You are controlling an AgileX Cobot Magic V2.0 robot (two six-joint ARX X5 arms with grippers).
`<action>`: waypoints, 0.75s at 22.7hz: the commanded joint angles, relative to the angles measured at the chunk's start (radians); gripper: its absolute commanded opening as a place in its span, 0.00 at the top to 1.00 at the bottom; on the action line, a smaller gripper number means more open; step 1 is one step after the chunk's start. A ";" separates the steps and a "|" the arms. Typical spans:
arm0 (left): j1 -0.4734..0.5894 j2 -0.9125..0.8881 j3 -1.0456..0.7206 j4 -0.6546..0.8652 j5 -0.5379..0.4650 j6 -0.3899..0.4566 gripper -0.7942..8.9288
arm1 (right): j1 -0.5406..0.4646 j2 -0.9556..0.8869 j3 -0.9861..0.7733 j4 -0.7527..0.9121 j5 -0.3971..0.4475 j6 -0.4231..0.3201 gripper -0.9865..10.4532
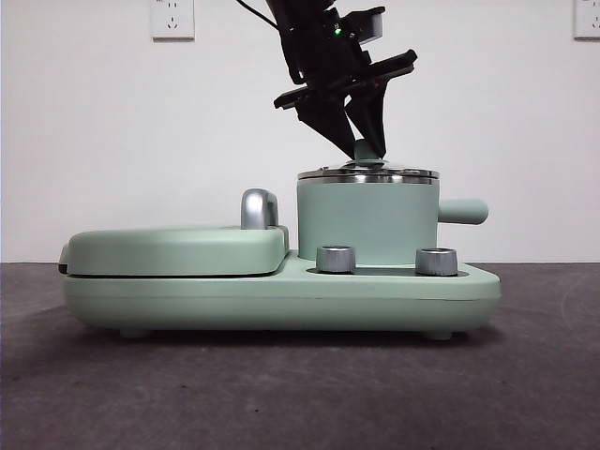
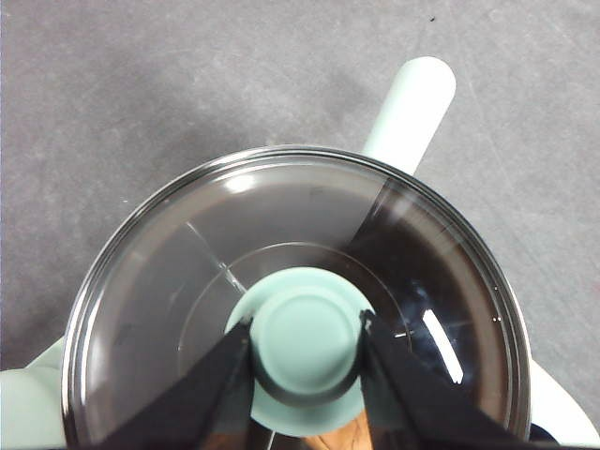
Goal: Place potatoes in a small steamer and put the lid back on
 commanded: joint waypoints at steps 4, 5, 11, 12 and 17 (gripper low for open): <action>-0.011 0.031 0.026 -0.010 -0.003 -0.039 0.43 | 0.004 -0.002 0.011 0.002 0.001 -0.005 0.49; -0.011 0.023 0.026 -0.018 -0.003 -0.051 0.43 | 0.004 -0.002 0.011 -0.001 0.002 -0.005 0.49; -0.009 -0.117 0.026 -0.199 0.002 -0.065 0.43 | 0.004 -0.002 0.011 -0.003 0.001 -0.011 0.49; -0.007 -0.145 0.026 -0.221 0.002 -0.065 0.44 | 0.004 -0.002 0.011 -0.003 0.000 -0.011 0.49; 0.026 -0.321 -0.078 -0.304 0.004 -0.069 0.44 | 0.004 -0.002 0.011 -0.003 0.000 -0.012 0.49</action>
